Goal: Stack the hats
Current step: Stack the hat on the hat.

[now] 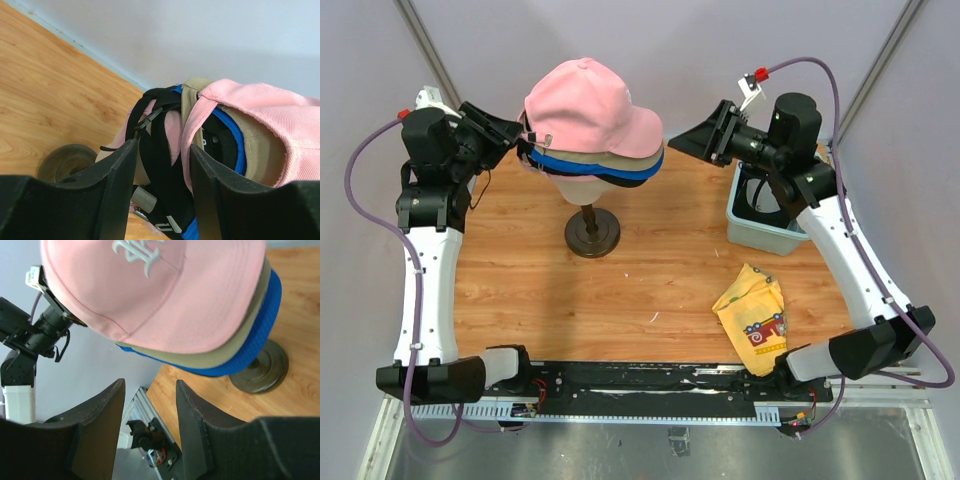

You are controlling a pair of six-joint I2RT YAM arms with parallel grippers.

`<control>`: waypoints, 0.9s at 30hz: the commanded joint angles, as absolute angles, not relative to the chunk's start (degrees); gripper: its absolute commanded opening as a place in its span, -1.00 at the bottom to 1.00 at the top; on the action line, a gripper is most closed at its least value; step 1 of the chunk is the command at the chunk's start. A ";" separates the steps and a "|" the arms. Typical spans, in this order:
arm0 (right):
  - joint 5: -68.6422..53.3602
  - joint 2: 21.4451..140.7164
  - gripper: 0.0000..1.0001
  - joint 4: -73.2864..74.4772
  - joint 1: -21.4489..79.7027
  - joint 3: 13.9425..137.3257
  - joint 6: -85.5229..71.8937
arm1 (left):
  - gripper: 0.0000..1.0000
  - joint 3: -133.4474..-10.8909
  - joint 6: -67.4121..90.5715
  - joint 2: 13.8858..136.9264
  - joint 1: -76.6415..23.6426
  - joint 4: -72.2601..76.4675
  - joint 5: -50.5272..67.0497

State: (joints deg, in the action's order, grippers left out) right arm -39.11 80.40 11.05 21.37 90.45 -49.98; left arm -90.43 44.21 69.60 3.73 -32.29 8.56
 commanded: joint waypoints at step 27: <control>-31.61 113.19 -0.02 7.68 31.97 145.01 -39.93 | -0.10 -88.38 45.16 66.93 4.48 -31.20 7.42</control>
